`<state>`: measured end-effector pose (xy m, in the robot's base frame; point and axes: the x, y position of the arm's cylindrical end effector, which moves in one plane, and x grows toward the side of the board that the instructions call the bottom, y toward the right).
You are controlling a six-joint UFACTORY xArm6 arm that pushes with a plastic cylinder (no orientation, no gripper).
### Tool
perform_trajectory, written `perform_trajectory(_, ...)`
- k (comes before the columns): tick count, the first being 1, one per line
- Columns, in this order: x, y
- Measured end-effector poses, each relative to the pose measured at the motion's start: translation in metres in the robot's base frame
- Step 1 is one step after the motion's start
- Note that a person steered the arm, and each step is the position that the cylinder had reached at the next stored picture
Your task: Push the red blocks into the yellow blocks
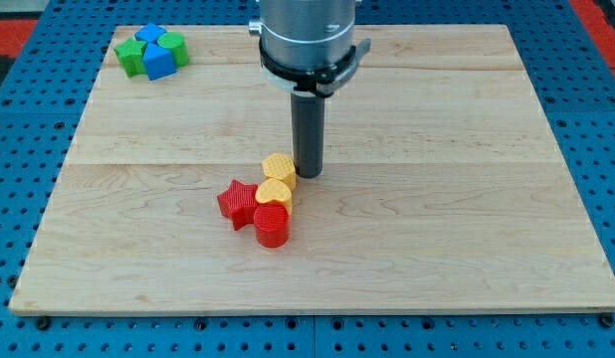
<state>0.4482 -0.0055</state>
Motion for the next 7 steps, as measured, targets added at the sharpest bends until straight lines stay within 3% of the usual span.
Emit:
perform_trajectory(4, -0.005, -0.056)
perform_trajectory(6, -0.147, -0.038)
perform_trajectory(7, -0.208, -0.062)
